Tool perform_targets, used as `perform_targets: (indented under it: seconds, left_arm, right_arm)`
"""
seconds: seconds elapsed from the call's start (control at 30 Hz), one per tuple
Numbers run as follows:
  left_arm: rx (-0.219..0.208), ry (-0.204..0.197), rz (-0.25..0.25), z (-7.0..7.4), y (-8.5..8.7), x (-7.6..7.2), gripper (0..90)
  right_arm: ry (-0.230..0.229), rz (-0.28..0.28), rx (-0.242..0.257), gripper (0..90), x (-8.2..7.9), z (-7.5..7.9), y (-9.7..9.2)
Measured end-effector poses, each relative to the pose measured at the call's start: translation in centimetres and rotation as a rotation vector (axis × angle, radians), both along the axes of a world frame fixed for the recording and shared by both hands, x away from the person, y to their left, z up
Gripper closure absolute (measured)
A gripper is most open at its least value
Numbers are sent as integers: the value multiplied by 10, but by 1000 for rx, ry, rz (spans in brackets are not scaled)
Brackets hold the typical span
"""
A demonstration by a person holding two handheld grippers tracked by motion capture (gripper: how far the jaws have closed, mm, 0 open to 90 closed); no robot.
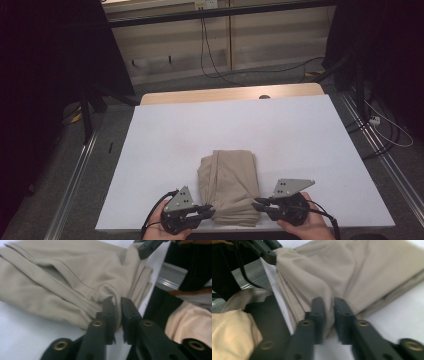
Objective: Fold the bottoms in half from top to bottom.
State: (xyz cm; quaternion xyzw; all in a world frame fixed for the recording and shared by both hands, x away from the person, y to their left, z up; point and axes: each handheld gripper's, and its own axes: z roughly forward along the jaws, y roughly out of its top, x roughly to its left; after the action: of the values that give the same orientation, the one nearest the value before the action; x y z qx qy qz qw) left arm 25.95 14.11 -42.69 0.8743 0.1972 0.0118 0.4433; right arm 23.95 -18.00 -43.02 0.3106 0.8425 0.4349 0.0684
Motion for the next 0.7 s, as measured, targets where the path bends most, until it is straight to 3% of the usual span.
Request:
perform_targets:
  seconds: [0.13, 0.2, 0.3, 0.37, 0.5, 0.57, 0.63, 0.7]
  left_arm:
    - [-58, 24, -8, 6, 7, 2, 667]
    - [-90, 14, 12, 8, 11, 3, 603]
    - [-79, -71, 126, 11, 17, 11, 376]
    - [-64, -115, 215, 11, 25, 23, 277]
    - [-37, -132, 389, 5, 47, 48, 159]
    - [-58, -137, 470, 4, 59, 57, 106]
    - [-82, -142, 507, 5, 69, 63, 69]
    - [-99, -143, 533, 5, 77, 65, 70]
  right_arm:
    - [43, 4, 26, 602, -2, -1, -4]
    - [36, -19, 35, 516, -5, 2, -6]
    - [-33, -103, 46, 374, -3, 8, -16]
    - [-72, -173, 35, 339, 3, 9, -26]
    - [-88, -277, 24, 238, 23, 5, -49]
    - [-101, -355, -1, 181, 30, 5, -59]
    - [-135, -396, -21, 152, 33, 6, -66]
    - [-134, -443, 12, 130, 35, 8, -73]
